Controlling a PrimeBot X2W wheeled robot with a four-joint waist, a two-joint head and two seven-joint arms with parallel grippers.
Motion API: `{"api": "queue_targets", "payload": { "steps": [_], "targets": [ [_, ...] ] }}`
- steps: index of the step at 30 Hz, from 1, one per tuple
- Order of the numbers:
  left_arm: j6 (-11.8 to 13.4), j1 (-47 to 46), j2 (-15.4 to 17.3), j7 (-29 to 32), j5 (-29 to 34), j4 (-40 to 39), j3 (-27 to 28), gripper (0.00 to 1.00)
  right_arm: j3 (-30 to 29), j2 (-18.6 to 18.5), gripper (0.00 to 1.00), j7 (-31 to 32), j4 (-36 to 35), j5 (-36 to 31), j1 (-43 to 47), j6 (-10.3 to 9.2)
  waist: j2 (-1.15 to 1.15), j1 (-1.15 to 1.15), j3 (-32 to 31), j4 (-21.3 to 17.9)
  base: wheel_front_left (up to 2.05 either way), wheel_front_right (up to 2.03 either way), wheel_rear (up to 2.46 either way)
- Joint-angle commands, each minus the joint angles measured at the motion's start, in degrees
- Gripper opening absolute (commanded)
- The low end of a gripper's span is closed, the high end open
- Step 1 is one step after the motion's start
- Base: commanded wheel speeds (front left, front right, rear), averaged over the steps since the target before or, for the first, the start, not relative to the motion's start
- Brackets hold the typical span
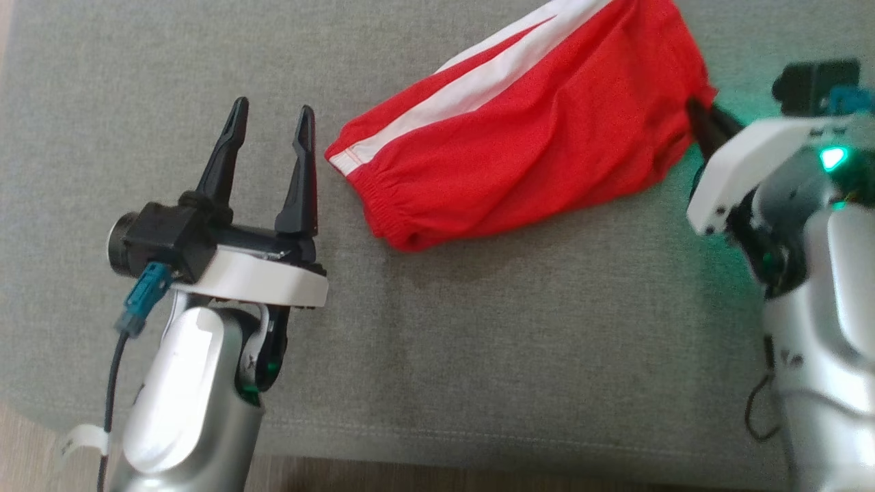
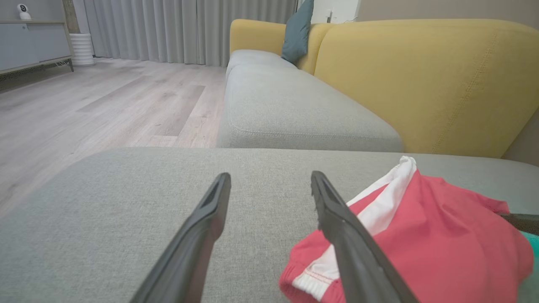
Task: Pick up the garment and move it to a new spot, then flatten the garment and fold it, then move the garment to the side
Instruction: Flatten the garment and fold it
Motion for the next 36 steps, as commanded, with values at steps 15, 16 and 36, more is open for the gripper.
{"api": "queue_targets", "payload": {
  "steps": [15,16,36],
  "targets": [
    [-0.6,5.4,1.0,-0.3,1.5,-0.2,4.9,1.0,-6.5,5.2,0.0,-12.8,-12.0,6.8,23.7,0.2,0.0,-0.01,-7.6,-3.2,0.0,0.0,0.0],
    [-0.5,5.7,1.0,-0.3,1.5,-0.1,4.9,1.0,-6.7,5.2,0.0,-13.4,-11.8,7.7,24.6,0.2,0.0,-0.01,-8.0,-3.2,0.0,0.0,0.0],
    [-0.1,8.2,0.3,-0.3,0.8,0.7,3.1,1.0,15.7,5.2,0.0,-14.8,-15.9,9.0,14.4,0.2,0.0,-0.01,-13.1,-0.7,0.0,0.0,0.0]
  ]
}}
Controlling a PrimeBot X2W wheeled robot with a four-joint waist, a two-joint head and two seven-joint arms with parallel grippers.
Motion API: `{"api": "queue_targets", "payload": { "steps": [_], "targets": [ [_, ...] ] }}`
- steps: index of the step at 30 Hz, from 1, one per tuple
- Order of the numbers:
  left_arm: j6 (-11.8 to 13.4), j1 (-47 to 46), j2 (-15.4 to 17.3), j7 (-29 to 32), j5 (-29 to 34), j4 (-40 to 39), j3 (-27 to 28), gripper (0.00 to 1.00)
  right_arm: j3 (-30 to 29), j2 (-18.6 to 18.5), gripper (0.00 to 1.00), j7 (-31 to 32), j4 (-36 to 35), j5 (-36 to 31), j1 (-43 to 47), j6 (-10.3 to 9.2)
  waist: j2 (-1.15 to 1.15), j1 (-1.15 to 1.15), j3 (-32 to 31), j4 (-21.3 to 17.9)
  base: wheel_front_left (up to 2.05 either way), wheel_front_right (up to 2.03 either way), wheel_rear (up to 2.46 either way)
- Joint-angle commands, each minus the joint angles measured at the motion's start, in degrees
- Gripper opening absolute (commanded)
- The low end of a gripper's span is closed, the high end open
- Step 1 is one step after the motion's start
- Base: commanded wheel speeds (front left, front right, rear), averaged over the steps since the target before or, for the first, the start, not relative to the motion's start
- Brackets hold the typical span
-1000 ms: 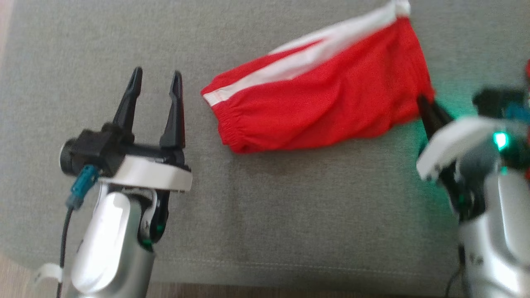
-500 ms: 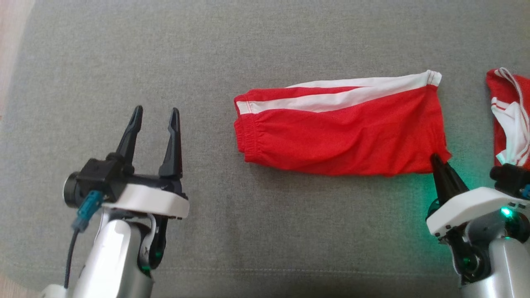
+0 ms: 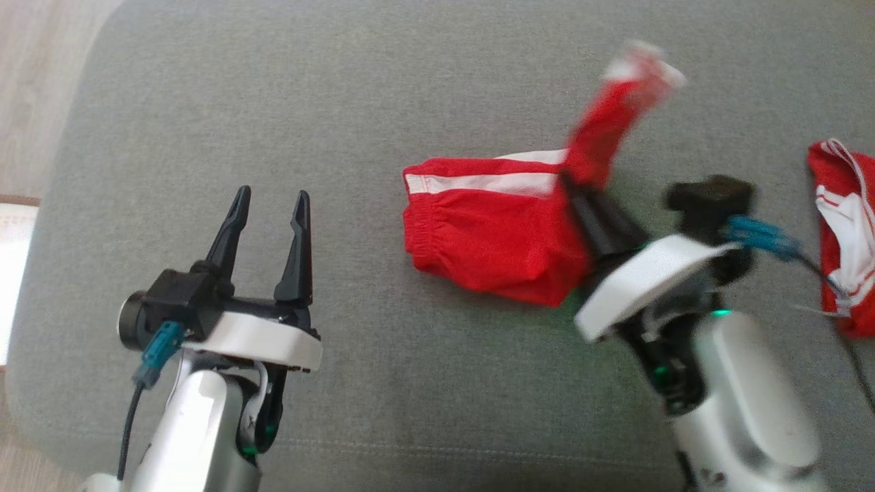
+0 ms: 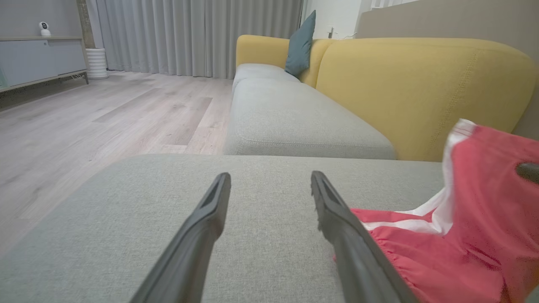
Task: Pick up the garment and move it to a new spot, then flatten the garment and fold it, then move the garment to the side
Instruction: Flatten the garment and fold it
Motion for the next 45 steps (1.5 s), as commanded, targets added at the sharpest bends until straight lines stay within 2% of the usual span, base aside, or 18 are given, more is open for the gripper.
{"api": "queue_targets", "payload": {
  "steps": [1,4,9,16,17,18,24,27,30,35,38,41,45],
  "targets": [
    [0.3,-0.2,0.4,-0.3,-0.2,-1.6,1.5,1.0,5.4,-0.1,0.0,0.1,-0.8,2.1,-2.1,0.2,0.0,0.0,-0.5,1.0,0.0,0.0,0.0],
    [0.7,-0.1,0.4,-0.3,-0.1,-1.6,1.3,1.0,11.4,-0.1,0.0,-0.6,2.2,5.4,-3.6,0.2,0.0,0.0,-0.3,1.8,0.0,0.0,0.0],
    [0.8,-0.3,0.4,-0.3,-0.2,-1.7,1.1,1.0,18.0,-0.1,0.0,-1.8,7.4,9.1,-5.4,0.2,0.0,0.0,0.7,2.9,0.0,0.0,0.0],
    [0.9,-0.5,0.4,-0.3,-0.6,-1.5,1.4,1.0,21.1,-0.1,0.0,-3.9,11.7,10.0,-6.9,0.2,0.0,0.0,1.6,3.0,0.0,0.0,0.0],
    [1.0,-0.6,0.4,-0.3,-0.6,-1.6,1.4,1.0,21.5,-0.1,0.47,-4.4,12.0,10.0,-7.2,0.2,0.0,0.0,1.7,2.9,0.0,0.0,0.0],
    [1.0,-0.6,0.4,-0.3,-0.6,-1.6,1.4,1.0,21.8,-0.1,1.0,-4.9,12.2,9.8,-7.4,0.2,0.0,0.0,1.7,2.8,0.0,0.0,0.0],
    [1.2,-0.6,0.5,-0.3,-0.5,-1.5,1.6,1.0,21.1,-0.1,1.0,-13.6,8.4,6.5,-7.9,0.2,0.0,0.0,1.3,1.9,0.0,0.0,0.0],
    [1.4,-0.5,0.8,-0.3,-0.4,-1.6,1.8,1.0,16.4,-0.1,1.0,-17.1,6.2,3.8,-6.7,0.2,0.0,0.0,0.9,1.2,0.0,0.0,0.0],
    [1.6,-0.2,1.2,-0.3,-0.4,-1.7,2.1,1.0,8.8,-0.1,1.0,-19.5,3.5,0.0,-4.3,0.2,0.0,0.0,0.4,0.3,0.0,0.0,0.0],
    [2.1,0.8,2.2,-0.1,-0.4,-2.1,2.6,1.0,-4.6,-0.8,1.0,-19.0,-1.5,-6.3,2.2,0.2,0.0,0.0,-1.0,-1.2,0.0,0.0,0.0],
    [2.4,1.5,2.9,0.3,-0.7,-2.4,3.1,1.0,-10.5,-1.1,1.0,-17.4,-4.5,-8.6,6.5,0.2,0.0,0.0,-1.9,-2.1,0.0,0.0,0.0],
    [2.6,2.2,3.5,0.8,-1.0,-2.9,3.5,1.0,-13.7,-0.9,1.0,-16.0,-7.2,-9.5,10.1,0.2,0.0,0.0,-2.8,-2.8,0.0,0.0,0.0],
    [3.2,3.5,4.0,1.6,-1.1,-3.6,3.7,1.0,-14.8,-0.6,1.0,-14.4,-9.6,-9.9,13.4,0.2,0.0,0.0,-4.5,-3.5,0.0,0.0,0.0]
  ]
}}
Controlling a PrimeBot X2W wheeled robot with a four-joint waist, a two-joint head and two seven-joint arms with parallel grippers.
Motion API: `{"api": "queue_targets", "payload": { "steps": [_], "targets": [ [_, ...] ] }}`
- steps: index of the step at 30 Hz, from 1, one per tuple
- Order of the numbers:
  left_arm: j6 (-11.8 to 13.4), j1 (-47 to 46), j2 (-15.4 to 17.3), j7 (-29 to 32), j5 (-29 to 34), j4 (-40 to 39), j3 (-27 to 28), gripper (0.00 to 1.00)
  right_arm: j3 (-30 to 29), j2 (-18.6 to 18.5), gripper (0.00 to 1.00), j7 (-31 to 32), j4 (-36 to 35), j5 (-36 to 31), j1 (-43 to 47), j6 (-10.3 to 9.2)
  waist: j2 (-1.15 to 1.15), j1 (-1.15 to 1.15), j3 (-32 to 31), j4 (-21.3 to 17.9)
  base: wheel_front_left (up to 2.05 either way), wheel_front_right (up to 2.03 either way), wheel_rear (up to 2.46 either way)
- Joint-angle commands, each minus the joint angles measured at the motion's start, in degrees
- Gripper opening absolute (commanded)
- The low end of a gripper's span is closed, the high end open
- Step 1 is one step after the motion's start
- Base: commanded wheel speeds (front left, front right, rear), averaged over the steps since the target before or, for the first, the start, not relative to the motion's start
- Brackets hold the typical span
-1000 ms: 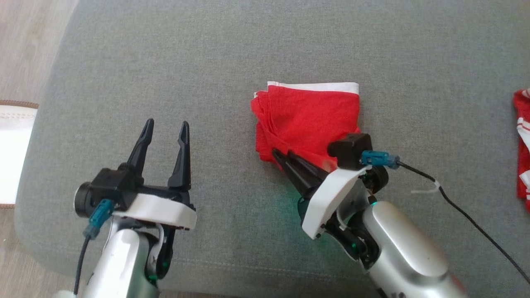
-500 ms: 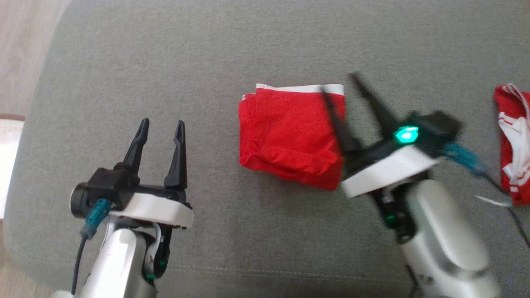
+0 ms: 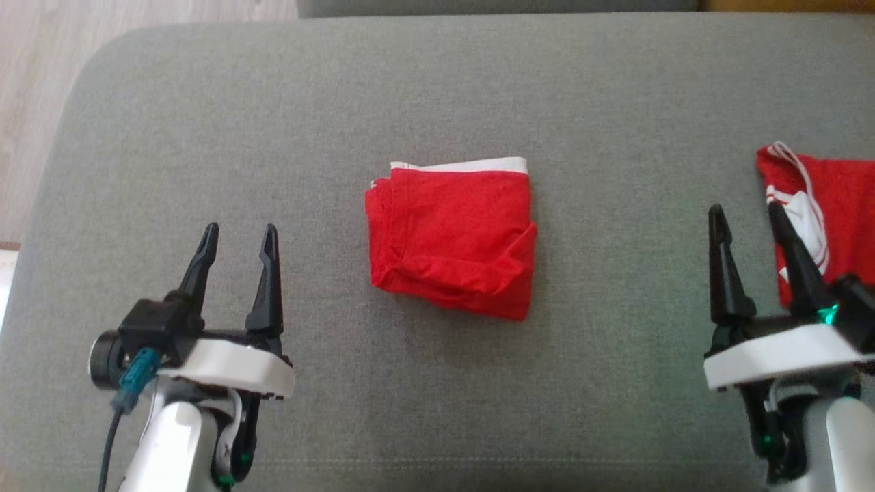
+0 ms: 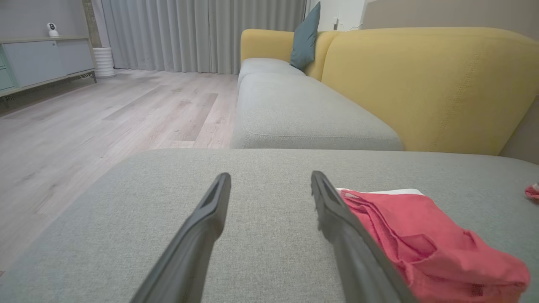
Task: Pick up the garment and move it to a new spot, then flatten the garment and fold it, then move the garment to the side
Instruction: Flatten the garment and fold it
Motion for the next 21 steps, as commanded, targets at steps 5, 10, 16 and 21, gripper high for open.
{"api": "queue_targets", "payload": {
  "steps": [5,10,16,21],
  "targets": [
    [0.8,1.3,2.0,1.1,-0.2,-2.8,1.7,1.0,0.8,0.3,1.0,1.5,-3.6,-0.3,2.9,0.2,0.0,0.0,-3.5,-0.7,0.0,0.0,0.0],
    [1.1,3.3,2.4,1.9,-0.2,-3.3,1.3,1.0,0.3,0.4,1.0,2.5,-3.8,-0.2,5.7,0.2,0.0,0.0,-5.5,-0.6,0.0,0.0,0.0],
    [1.9,5.8,2.8,3.1,-0.2,-4.0,1.0,1.0,0.1,0.5,1.0,4.0,-5.0,-0.4,8.4,0.2,0.0,0.0,-7.3,-0.6,0.0,0.0,0.0],
    [2.3,7.1,3.0,3.7,-0.3,-4.4,0.8,1.0,0.2,0.6,1.0,4.8,-5.7,-0.4,9.4,0.2,0.0,0.0,-8.0,-0.6,0.0,0.0,0.0]
  ]
}}
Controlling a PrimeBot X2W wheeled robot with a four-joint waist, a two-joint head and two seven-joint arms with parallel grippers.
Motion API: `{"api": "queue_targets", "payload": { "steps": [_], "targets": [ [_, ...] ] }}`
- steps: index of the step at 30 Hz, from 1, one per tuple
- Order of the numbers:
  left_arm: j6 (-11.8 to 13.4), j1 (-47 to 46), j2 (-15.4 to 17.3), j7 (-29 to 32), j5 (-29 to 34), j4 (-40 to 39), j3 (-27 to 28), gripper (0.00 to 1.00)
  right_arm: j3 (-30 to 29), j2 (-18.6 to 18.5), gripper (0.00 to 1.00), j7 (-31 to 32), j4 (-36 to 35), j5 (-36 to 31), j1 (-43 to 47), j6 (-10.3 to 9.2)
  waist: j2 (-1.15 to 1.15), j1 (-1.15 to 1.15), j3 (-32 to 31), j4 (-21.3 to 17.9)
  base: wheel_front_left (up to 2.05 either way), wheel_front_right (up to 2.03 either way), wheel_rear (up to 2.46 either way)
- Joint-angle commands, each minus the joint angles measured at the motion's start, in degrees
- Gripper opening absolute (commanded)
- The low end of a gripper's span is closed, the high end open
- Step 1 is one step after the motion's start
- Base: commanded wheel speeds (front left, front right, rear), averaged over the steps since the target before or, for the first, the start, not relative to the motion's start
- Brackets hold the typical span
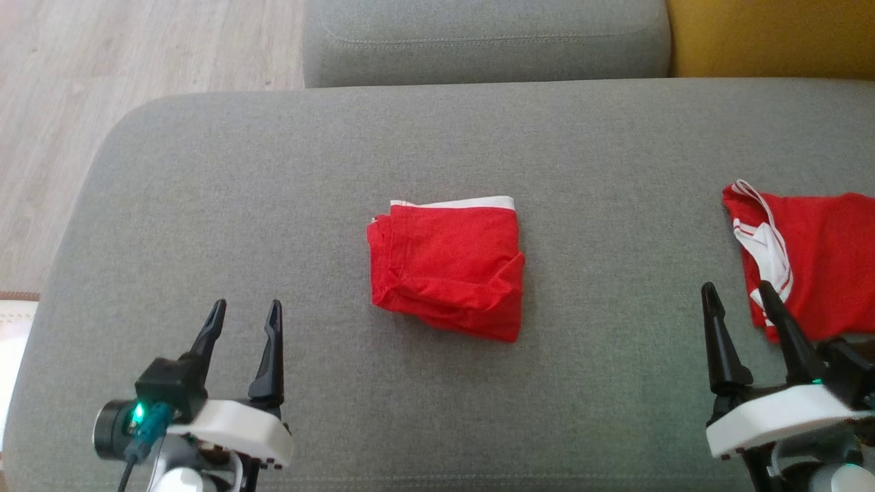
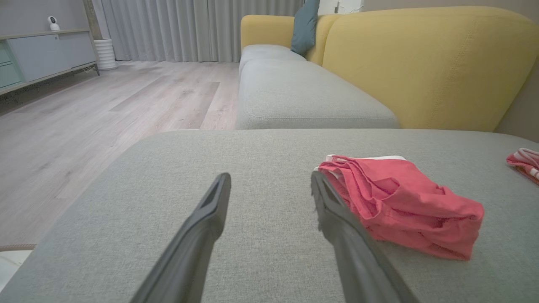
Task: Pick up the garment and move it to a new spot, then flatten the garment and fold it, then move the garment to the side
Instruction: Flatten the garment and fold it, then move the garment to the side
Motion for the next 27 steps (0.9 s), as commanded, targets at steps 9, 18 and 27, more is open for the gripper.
{"api": "queue_targets", "payload": {
  "steps": [9,18,27],
  "targets": [
    [1.0,-1.7,1.3,0.2,-0.4,-2.7,2.0,1.0,1.0,-0.3,1.0,0.5,-3.0,0.0,-0.6,0.2,0.0,0.0,-0.3,-0.2,0.0,0.0,0.0],
    [1.4,-2.0,1.7,-0.1,-0.5,-3.1,1.6,1.0,1.0,-0.3,1.0,0.5,-2.9,0.8,-0.7,0.2,0.0,0.0,-0.1,-0.3,0.0,0.0,0.0],
    [1.0,-4.2,1.9,-1.6,-0.2,-3.9,1.1,1.0,1.1,-0.3,1.0,1.0,-1.6,0.9,-2.1,0.2,0.0,0.0,1.8,1.2,0.0,0.0,0.0]
  ]
}}
